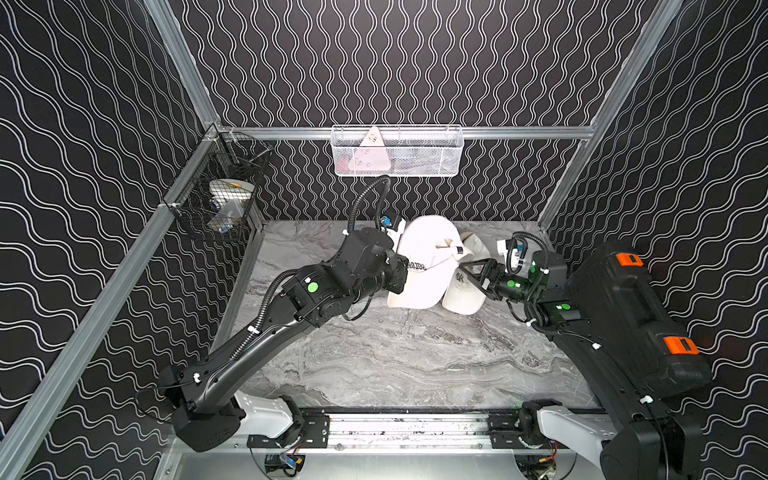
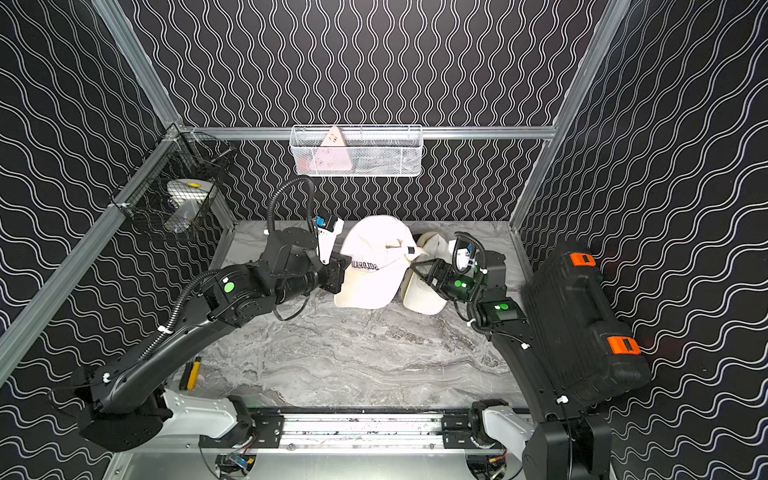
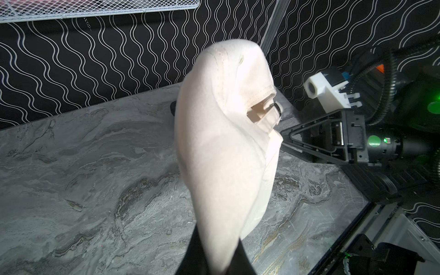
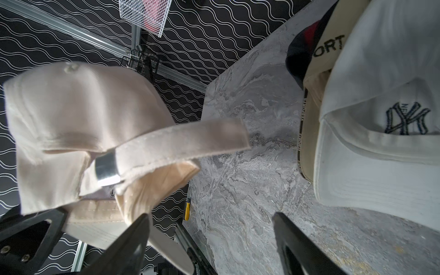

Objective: Open the adjustable buckle of the baseball cap
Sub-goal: Pick up the baseball cap.

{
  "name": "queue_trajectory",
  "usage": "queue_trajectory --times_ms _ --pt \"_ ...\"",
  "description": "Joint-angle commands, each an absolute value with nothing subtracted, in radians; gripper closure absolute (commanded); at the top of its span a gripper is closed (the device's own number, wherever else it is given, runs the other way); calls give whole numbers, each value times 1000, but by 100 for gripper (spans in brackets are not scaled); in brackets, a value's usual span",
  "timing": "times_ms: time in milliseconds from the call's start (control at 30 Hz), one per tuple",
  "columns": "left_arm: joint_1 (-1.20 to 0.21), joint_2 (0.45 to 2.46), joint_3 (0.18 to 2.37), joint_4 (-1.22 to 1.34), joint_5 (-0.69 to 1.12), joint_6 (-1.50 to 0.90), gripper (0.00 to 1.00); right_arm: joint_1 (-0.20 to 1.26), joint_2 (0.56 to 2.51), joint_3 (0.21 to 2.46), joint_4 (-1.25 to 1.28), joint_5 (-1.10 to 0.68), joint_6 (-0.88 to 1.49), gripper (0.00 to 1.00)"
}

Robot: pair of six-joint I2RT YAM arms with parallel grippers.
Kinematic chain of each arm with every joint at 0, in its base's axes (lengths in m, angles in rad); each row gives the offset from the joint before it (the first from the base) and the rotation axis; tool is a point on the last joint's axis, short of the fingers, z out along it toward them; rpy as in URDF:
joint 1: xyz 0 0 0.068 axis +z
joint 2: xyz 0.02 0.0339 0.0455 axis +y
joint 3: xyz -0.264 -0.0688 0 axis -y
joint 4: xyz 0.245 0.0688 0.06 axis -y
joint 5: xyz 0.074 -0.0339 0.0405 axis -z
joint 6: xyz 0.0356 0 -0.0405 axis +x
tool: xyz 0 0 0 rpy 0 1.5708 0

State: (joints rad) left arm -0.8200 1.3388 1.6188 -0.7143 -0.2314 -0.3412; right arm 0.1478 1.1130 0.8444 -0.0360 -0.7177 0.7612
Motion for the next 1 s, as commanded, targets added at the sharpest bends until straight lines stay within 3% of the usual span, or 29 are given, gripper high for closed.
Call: queue_trajectory --times_ms 0,600,767,967 --pt "-821 1327 1611 -715 -217 -365 100 164 1134 856 43 -678 782 18" --pt "-827 1271 1579 -724 -118 -416 100 192 1165 847 260 -622 870 27" --pt "-830 1264 1573 -728 -100 -423 100 195 1156 852 281 -622 876 35" --pt "-834 1259 1552 -739 -83 -423 100 198 1124 848 286 -604 869 35"
